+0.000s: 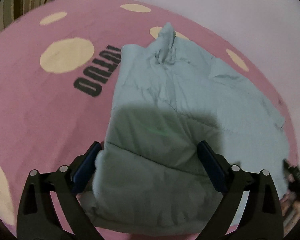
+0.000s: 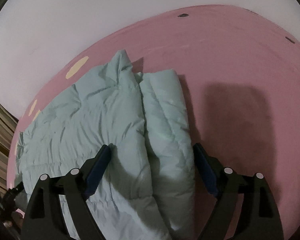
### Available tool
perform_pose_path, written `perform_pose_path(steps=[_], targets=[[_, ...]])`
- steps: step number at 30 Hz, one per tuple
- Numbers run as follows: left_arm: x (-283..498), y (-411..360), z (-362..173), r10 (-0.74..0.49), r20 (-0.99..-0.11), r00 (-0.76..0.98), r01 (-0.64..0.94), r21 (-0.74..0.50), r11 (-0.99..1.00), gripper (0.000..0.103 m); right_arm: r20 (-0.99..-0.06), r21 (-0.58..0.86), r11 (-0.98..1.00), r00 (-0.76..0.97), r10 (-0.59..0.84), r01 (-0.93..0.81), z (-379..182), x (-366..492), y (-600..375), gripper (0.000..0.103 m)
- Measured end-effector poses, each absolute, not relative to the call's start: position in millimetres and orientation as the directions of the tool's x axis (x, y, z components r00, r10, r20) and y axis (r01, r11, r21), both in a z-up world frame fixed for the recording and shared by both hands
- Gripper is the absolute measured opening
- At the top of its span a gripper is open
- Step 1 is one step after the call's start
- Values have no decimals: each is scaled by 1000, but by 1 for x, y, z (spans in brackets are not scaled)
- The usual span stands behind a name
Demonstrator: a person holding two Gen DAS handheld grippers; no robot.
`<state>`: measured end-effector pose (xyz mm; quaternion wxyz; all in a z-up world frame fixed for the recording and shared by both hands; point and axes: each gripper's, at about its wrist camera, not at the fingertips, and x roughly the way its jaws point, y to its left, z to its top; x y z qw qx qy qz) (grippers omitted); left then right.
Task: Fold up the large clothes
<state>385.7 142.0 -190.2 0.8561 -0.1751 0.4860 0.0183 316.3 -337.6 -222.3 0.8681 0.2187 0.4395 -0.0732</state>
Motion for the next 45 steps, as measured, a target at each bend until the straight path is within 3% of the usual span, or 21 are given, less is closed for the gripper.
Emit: perform_pose_path(steps=[2, 3, 4, 5, 7, 10, 16, 27, 45], targets=[[385, 141, -191, -129, -838, 530, -212, -279, 937, 83, -801, 291, 908, 596, 57, 303, -223, 317, -329, 83], [385, 136, -191, -128, -839, 529, -195, -266, 944, 68, -802, 287, 911, 594, 60, 297, -223, 317, -326, 81], [387, 132, -190, -130, -838, 531, -179, -260, 949, 61, -802, 287, 912, 593, 62, 293, -224, 316, -323, 73], [387, 129, -188, -126, -835, 535, -167, -251, 953, 51, -802, 290, 912, 594, 66, 289, -223, 315, -322, 58], [386, 120, -183, -101, -833, 544, -147, -213, 966, 33, -798, 315, 907, 596, 94, 278, -222, 312, -317, 44], [381, 114, -175, -86, -826, 557, -120, -182, 976, 21, -789, 316, 913, 606, 101, 259, -216, 308, -308, 27], [363, 115, -161, -68, -819, 570, -120, -165, 979, 16, -764, 352, 903, 633, 127, 245, -203, 285, -306, 17], [278, 138, -148, -53, -827, 560, -134, -153, 979, 16, -755, 399, 889, 630, 181, 223, -199, 215, -295, 16], [160, 156, -131, -29, -819, 572, -155, -143, 978, 16, -748, 430, 878, 626, 219, 208, -196, 215, -299, 16]])
